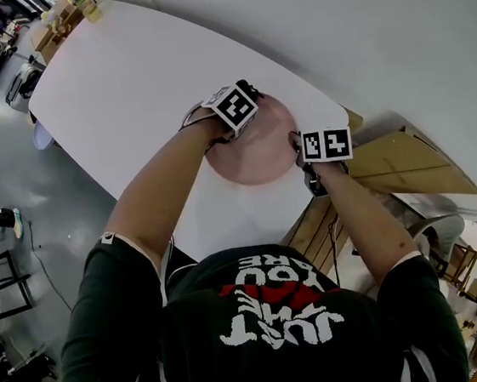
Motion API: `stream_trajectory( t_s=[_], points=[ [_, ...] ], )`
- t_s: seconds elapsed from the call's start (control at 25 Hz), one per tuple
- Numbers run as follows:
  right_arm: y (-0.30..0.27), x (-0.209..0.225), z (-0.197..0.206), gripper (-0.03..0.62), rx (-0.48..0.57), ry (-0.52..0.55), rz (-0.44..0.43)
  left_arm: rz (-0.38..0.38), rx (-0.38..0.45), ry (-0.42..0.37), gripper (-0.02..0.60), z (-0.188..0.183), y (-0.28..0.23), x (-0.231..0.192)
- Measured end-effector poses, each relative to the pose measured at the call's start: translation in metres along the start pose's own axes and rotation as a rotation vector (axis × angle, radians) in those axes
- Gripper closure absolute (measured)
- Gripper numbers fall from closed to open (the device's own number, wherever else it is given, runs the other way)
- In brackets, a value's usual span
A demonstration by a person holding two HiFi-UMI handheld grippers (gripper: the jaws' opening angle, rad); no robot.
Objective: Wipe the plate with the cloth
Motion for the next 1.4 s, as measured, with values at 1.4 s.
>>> stream_trajectory(
  t_s=[1.4],
  points=[
    [-0.001,0.005,0.006,0.579,0.087,-0.115,-0.024,-0.169,0.032,-0.107,0.494,-0.013,-0.006,0.06]
  ],
)
Point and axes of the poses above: the fingertips, and each gripper's own axes: y backward along the fingers, x to its right, z out of its underside, the point moved 9 cm from there along y, backward along the fingers, and after that the axes turned 15 degrees about -x, right-handed, at the moved point
